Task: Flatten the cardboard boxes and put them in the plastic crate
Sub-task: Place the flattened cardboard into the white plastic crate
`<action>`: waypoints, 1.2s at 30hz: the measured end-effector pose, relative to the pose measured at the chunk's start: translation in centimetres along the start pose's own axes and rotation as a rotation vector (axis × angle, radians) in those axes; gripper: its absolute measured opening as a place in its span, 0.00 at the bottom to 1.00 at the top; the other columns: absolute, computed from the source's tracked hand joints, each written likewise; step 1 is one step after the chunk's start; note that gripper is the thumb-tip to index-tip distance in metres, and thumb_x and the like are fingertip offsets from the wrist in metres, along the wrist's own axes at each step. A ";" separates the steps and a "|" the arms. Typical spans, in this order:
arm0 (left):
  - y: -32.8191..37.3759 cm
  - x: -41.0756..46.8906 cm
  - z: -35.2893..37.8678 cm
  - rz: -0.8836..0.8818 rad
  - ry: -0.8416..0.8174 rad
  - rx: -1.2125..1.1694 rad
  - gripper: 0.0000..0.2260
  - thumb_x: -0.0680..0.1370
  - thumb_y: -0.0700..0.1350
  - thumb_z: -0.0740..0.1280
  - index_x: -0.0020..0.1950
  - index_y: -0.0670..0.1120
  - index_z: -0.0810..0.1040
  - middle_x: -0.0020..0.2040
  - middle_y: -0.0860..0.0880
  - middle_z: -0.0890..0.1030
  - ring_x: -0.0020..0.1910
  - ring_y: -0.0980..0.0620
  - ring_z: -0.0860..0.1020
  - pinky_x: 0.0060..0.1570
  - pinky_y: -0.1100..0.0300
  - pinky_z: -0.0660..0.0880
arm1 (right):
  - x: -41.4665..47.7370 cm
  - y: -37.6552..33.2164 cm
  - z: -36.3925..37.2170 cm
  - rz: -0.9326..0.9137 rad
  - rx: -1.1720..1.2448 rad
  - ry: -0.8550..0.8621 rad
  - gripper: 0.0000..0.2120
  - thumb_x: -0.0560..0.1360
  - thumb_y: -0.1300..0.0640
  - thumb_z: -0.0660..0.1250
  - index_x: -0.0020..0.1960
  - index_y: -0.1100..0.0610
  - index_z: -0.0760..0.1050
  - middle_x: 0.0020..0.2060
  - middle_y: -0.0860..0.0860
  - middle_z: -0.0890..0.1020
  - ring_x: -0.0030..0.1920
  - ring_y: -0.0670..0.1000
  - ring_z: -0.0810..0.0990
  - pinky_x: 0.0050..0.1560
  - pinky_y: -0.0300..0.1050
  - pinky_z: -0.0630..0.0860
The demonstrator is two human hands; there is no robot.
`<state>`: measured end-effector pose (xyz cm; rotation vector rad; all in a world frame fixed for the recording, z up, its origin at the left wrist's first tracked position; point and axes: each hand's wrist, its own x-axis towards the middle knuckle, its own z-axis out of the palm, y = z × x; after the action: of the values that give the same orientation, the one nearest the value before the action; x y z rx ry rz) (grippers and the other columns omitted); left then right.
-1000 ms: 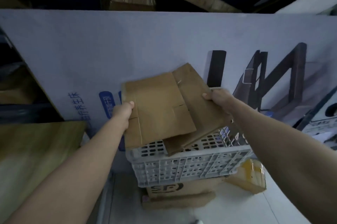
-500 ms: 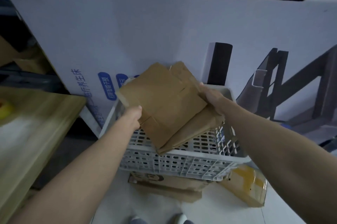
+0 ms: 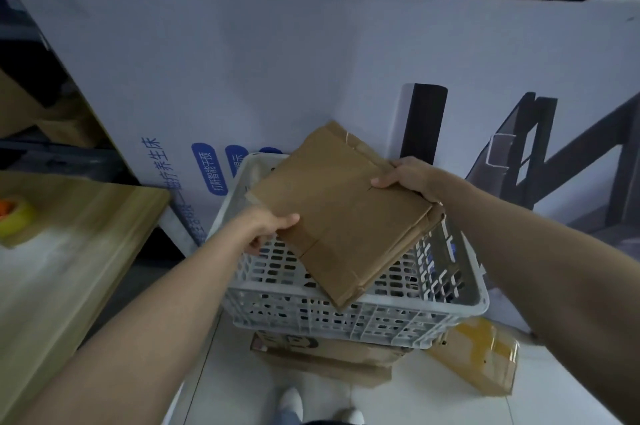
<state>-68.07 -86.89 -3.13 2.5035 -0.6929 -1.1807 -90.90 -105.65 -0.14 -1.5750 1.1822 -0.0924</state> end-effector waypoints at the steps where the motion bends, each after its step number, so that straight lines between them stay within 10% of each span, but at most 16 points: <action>1: 0.1 0.6 -0.8 0.068 0.107 0.108 0.34 0.67 0.68 0.68 0.58 0.43 0.72 0.47 0.44 0.79 0.42 0.46 0.79 0.38 0.55 0.77 | 0.0 -0.5 -0.2 -0.007 -0.022 0.003 0.18 0.64 0.55 0.78 0.53 0.55 0.81 0.44 0.53 0.85 0.42 0.53 0.85 0.37 0.43 0.79; 4: 0.6 2.8 -3.4 0.207 0.427 0.218 0.47 0.62 0.71 0.69 0.70 0.42 0.65 0.67 0.41 0.70 0.65 0.40 0.70 0.61 0.47 0.71 | 0.3 -2.4 -0.9 -0.036 -0.122 -0.014 0.26 0.63 0.54 0.79 0.60 0.55 0.78 0.51 0.53 0.83 0.48 0.54 0.83 0.50 0.50 0.80; 8: 1.3 4.6 -5.3 0.356 -0.067 -0.325 0.35 0.65 0.60 0.75 0.67 0.52 0.66 0.66 0.48 0.70 0.60 0.44 0.74 0.58 0.44 0.73 | 1.0 -5.6 -0.6 -0.070 -0.271 -0.090 0.30 0.61 0.51 0.79 0.62 0.51 0.77 0.54 0.50 0.82 0.51 0.53 0.81 0.56 0.52 0.78; 16: -0.5 8.5 -2.6 0.063 -0.338 -0.521 0.19 0.75 0.42 0.70 0.63 0.37 0.73 0.60 0.38 0.78 0.59 0.40 0.75 0.61 0.42 0.72 | 4.0 -3.2 2.1 0.027 -0.601 0.141 0.41 0.63 0.36 0.74 0.68 0.58 0.70 0.63 0.54 0.74 0.61 0.55 0.73 0.55 0.46 0.68; 22: -2.7 10.8 0.3 -0.057 -0.390 -0.377 0.22 0.77 0.41 0.66 0.69 0.35 0.67 0.67 0.38 0.73 0.66 0.41 0.71 0.66 0.45 0.67 | 3.7 4.1 5.1 0.305 -0.366 0.252 0.42 0.69 0.47 0.75 0.73 0.64 0.58 0.68 0.62 0.69 0.63 0.62 0.71 0.60 0.54 0.69; 36: -3.6 15.9 5.6 -0.322 -0.456 -0.451 0.20 0.76 0.40 0.68 0.66 0.36 0.71 0.60 0.37 0.78 0.61 0.39 0.74 0.65 0.41 0.66 | 8.1 13.1 8.1 0.683 0.097 -0.116 0.39 0.67 0.49 0.77 0.71 0.58 0.62 0.65 0.58 0.70 0.64 0.61 0.70 0.62 0.61 0.69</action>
<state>-62.68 -92.65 -18.45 2.0257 -0.0830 -1.8177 -90.10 -104.30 -17.51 -1.0105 1.5335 0.3776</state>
